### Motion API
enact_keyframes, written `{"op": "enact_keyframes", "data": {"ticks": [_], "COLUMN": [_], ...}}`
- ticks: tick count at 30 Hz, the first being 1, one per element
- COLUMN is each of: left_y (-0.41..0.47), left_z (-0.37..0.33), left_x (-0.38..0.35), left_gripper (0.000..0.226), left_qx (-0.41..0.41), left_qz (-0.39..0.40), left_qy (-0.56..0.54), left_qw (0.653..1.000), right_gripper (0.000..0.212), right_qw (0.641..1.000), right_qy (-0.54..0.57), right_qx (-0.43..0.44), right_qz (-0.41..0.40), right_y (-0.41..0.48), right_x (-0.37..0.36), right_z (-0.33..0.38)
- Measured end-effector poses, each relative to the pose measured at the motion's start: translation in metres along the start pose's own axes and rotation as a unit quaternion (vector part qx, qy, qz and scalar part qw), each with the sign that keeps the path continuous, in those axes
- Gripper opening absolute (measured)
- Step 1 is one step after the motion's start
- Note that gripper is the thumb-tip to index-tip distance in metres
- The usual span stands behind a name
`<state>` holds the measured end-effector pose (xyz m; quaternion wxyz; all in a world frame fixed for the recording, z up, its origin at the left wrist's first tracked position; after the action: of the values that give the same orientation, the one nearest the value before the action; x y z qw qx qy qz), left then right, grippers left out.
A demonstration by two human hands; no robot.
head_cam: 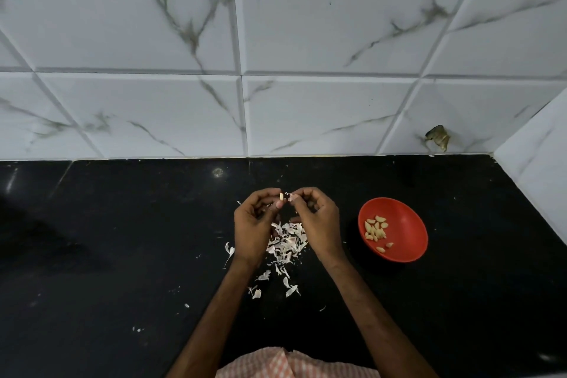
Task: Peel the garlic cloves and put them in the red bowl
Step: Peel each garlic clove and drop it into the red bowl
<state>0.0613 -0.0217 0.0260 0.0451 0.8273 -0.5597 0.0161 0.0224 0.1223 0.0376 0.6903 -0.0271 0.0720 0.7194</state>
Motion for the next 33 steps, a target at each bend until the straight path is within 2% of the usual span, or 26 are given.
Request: {"op": "enact_keyframes", "data": {"ticks": [3,9,12,14,16,18,19,21,23,26,28,30,33], "left_y": [0.001,0.005,0.007,0.009,0.009,0.01,0.009,0.006,0.005,0.005,0.007,0.011,0.011], "left_z": [0.004,0.018,0.023,0.027,0.028,0.028,0.026,0.022,0.02,0.02,0.022,0.032,0.058], "left_x": [0.002,0.002,0.001,0.0,-0.001,-0.004,-0.009,-0.024,-0.04,-0.065,-0.075,-0.075,-0.056], "left_gripper": [0.023,0.028,0.03,0.032,0.033,0.033,0.033,0.034,0.035,0.03,0.022,0.016,0.026], "left_qx": [0.0,0.003,0.003,0.003,-0.006,-0.025,-0.038,-0.069,-0.086,-0.099,-0.111,-0.084,-0.032], "left_qz": [-0.005,-0.004,-0.001,-0.001,0.0,0.01,0.024,0.057,0.09,0.115,0.11,0.097,0.08], "left_qy": [0.005,0.04,0.062,0.087,0.13,0.182,0.206,0.242,0.256,0.247,0.249,0.232,0.248], "left_qw": [1.0,0.999,0.998,0.996,0.992,0.983,0.978,0.966,0.959,0.957,0.956,0.964,0.965], "right_gripper": [0.007,0.024,0.009,0.006,0.01,0.009,0.011,0.036,0.048,0.047,0.044,0.042,0.03], "right_qw": [0.999,0.986,0.984,0.986,0.995,0.989,0.963,0.894,0.844,0.804,0.799,0.822,0.864], "right_qy": [-0.043,-0.162,-0.175,-0.167,-0.093,0.089,0.196,0.351,0.433,0.495,0.505,0.458,0.345], "right_qx": [0.011,-0.009,0.008,0.003,-0.029,-0.117,-0.18,-0.275,-0.306,-0.292,-0.268,-0.251,-0.229], "right_qz": [0.001,0.043,0.036,0.013,-0.006,-0.025,-0.034,-0.052,-0.078,-0.15,-0.188,-0.228,-0.287], "right_y": [0.002,0.003,0.004,0.004,0.004,0.001,-0.003,-0.011,-0.014,-0.012,-0.008,-0.002,0.004], "right_x": [0.007,0.013,0.014,0.017,0.018,0.012,0.008,0.006,0.014,0.044,0.072,0.108,0.156], "right_z": [-0.009,-0.038,-0.039,-0.043,-0.049,-0.056,-0.059,-0.061,-0.058,-0.057,-0.056,-0.058,-0.063]}}
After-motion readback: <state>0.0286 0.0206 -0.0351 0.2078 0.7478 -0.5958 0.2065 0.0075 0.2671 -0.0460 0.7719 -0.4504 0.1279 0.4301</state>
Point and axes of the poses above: each hand's wrist, its own y-axis towards the middle knuckle, its own x-axis out of the back of the hand, z = x × y, the point moved 5 cm from there along y, towards the middle knuckle, and after that the axes turned 15 degrees about y, right-handed, at the moved point
